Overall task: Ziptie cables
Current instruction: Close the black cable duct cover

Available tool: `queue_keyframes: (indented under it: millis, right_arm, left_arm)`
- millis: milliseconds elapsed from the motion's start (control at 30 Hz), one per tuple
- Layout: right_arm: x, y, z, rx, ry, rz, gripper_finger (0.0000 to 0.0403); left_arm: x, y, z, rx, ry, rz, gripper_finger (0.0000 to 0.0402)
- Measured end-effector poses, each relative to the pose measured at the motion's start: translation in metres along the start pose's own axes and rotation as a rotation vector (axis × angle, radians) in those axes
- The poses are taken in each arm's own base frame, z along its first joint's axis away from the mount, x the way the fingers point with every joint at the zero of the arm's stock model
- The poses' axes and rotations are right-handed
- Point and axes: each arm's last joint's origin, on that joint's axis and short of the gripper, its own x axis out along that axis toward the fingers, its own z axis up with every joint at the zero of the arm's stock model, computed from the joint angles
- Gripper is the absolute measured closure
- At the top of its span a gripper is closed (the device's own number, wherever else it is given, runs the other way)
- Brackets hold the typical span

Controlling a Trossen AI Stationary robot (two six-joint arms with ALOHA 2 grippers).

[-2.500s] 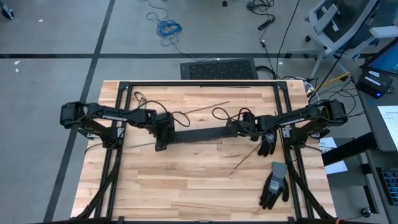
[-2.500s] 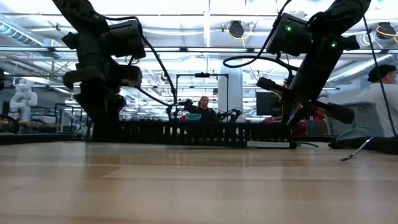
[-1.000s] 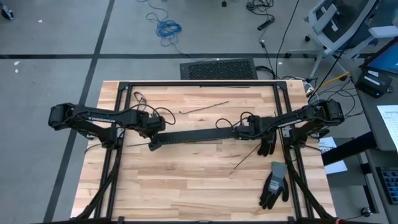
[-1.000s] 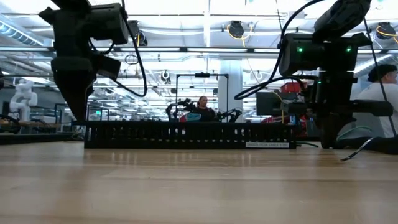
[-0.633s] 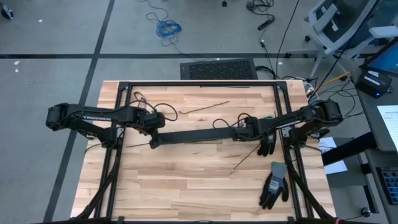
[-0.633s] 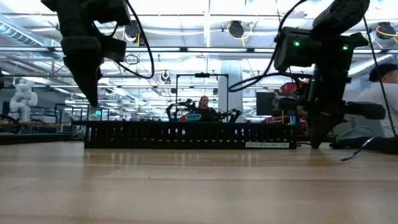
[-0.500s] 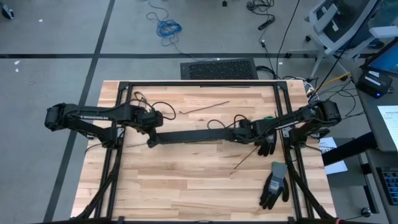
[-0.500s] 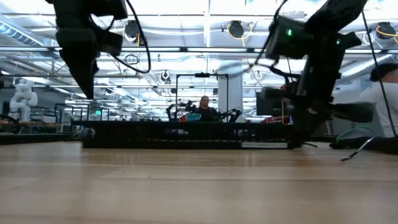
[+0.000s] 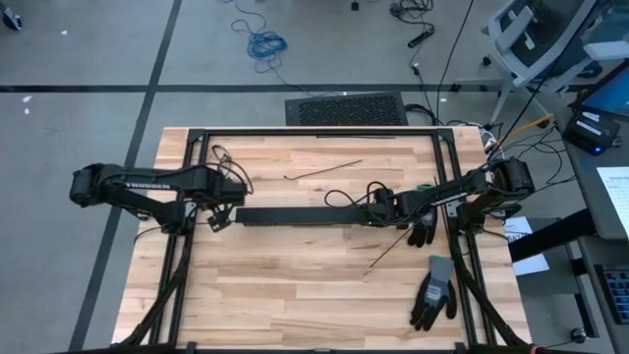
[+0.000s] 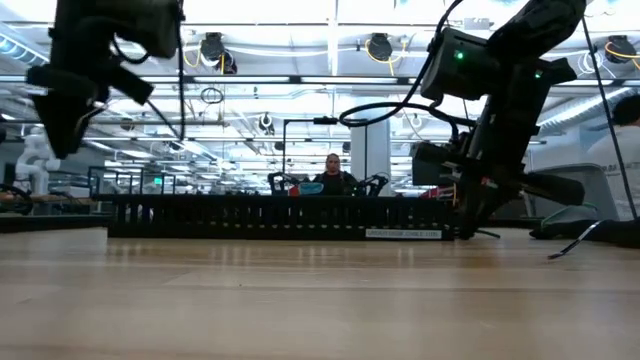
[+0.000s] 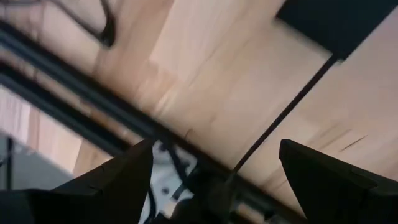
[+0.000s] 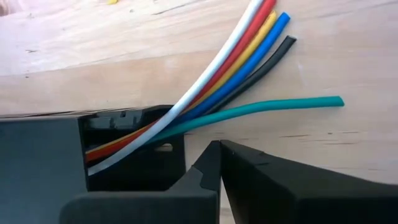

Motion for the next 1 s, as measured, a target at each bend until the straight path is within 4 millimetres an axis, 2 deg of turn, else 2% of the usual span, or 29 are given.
queue_keyframes:
  millis: [100, 267, 667, 833, 933, 1000]
  right_arm:
    - [0.000, 0.000, 0.000, -0.002, 0.000, 0.003, 0.0403]
    - [0.001, 0.001, 0.000, -0.015, 0.000, 0.012, 0.0403]
    - [0.001, 0.003, 0.000, -0.011, 0.000, 0.032, 0.0403]
    - [0.001, 0.003, 0.000, -0.011, 0.003, 0.039, 0.0403]
    - [0.001, 0.003, 0.000, -0.015, 0.003, 0.041, 0.0403]
    - [0.001, 0.003, 0.000, -0.015, 0.002, 0.041, 0.0403]
  left_arm:
    - [0.013, -0.003, 0.002, -0.013, 0.034, 0.001, 0.0061]
    - [0.038, -0.019, 0.019, 0.012, -0.075, -0.144, 0.0061]
    - [0.070, -0.029, 0.032, 0.001, -0.032, -0.044, 0.0061]
    - [0.059, -0.026, 0.029, -0.029, 0.084, 0.004, 0.0061]
    - [0.042, -0.027, 0.030, 0.002, 0.064, -0.010, 0.0061]
    - [0.035, -0.025, 0.031, 0.002, 0.017, 0.072, 0.0061]
